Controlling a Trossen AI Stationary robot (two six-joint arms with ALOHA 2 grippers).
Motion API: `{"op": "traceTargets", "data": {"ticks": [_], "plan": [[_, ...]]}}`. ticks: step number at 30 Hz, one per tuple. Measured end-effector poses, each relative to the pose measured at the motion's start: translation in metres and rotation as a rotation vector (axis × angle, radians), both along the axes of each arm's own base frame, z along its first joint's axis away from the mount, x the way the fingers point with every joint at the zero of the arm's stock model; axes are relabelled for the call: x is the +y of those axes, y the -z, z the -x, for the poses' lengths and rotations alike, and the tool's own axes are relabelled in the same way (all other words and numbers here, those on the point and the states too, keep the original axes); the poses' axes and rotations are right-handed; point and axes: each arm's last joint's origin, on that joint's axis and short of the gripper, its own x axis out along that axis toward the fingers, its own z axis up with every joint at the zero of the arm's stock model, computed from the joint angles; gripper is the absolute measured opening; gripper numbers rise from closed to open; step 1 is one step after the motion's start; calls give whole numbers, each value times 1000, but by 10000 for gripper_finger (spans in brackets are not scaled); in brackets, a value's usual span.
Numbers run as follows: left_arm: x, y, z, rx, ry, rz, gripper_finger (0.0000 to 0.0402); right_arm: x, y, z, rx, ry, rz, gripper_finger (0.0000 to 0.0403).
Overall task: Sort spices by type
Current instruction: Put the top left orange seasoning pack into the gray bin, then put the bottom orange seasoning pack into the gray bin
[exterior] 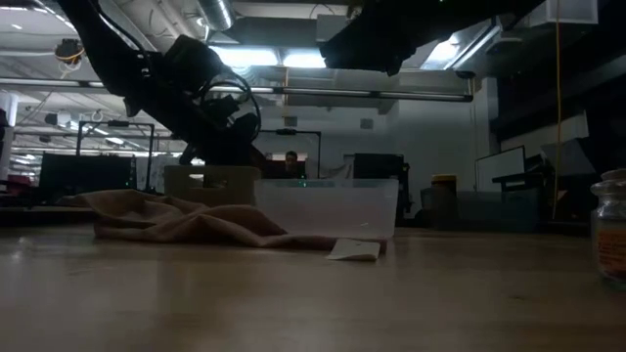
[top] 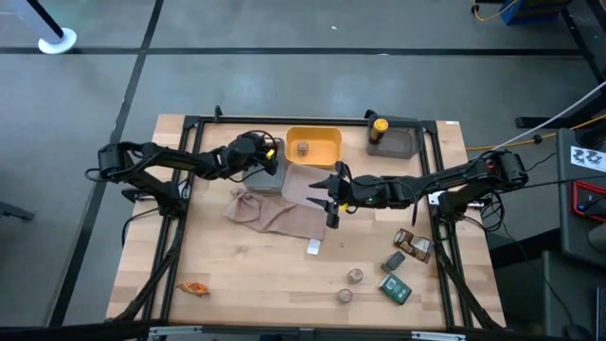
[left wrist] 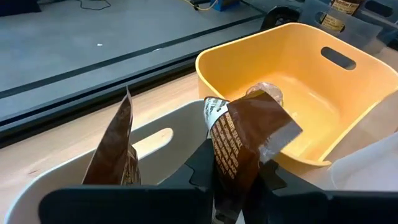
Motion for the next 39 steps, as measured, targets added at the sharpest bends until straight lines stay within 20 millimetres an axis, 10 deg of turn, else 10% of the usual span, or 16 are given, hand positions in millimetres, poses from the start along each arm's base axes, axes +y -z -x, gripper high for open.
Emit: {"op": "traceTargets", "data": {"ticks": [20,39], "plan": [[-1,-7,2,-59,-19,21,136,0,2,1,20,0,2,172],[-43,-72,18,-286,221,-53,136,0,5,2,52,0,6,172]]}}
